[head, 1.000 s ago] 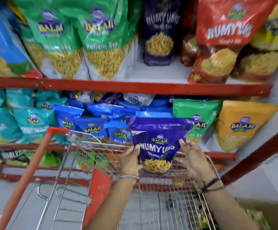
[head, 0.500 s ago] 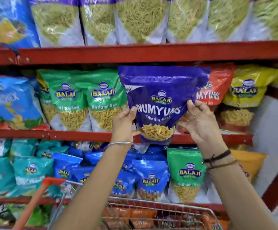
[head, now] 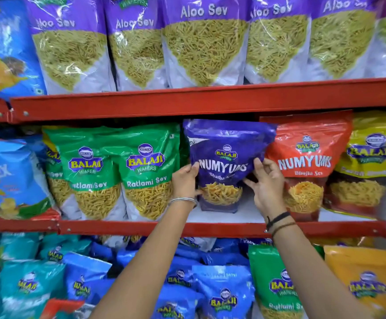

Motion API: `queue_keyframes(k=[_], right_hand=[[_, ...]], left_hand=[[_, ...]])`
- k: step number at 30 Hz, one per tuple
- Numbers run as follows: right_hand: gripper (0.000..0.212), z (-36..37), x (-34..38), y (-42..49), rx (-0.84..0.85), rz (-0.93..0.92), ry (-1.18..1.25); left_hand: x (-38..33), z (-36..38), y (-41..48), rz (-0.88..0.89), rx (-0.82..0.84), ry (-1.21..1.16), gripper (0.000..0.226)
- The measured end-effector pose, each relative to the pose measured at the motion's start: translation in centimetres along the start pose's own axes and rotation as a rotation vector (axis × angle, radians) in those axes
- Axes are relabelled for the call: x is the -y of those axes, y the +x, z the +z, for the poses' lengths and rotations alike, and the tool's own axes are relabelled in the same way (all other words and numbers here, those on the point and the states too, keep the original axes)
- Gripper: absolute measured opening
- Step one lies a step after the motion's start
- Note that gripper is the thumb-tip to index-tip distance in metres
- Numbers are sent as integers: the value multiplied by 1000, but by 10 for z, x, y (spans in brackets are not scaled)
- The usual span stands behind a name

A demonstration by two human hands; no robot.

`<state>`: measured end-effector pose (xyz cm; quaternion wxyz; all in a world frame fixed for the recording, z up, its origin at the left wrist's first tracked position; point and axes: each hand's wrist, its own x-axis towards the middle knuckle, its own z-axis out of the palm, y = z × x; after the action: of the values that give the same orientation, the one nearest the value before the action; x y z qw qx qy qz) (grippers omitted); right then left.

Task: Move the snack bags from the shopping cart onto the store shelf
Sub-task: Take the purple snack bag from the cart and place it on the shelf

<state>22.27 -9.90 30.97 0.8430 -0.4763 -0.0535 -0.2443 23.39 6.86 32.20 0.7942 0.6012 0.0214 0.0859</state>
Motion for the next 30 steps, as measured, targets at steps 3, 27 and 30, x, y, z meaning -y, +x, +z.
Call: queue_keyframes(k=[3,27,30], right_hand=[[16,6,-7,18,-43,35,-74],[110,-45,-16,-15,214,444,-483],[106,-43,-8,-22,249,436,-490]], left_hand=[[4,4,18,-11,-53,42,29],[36,-49,-37,56,380,402,106],[31,-49,-46,66,368,441,119]])
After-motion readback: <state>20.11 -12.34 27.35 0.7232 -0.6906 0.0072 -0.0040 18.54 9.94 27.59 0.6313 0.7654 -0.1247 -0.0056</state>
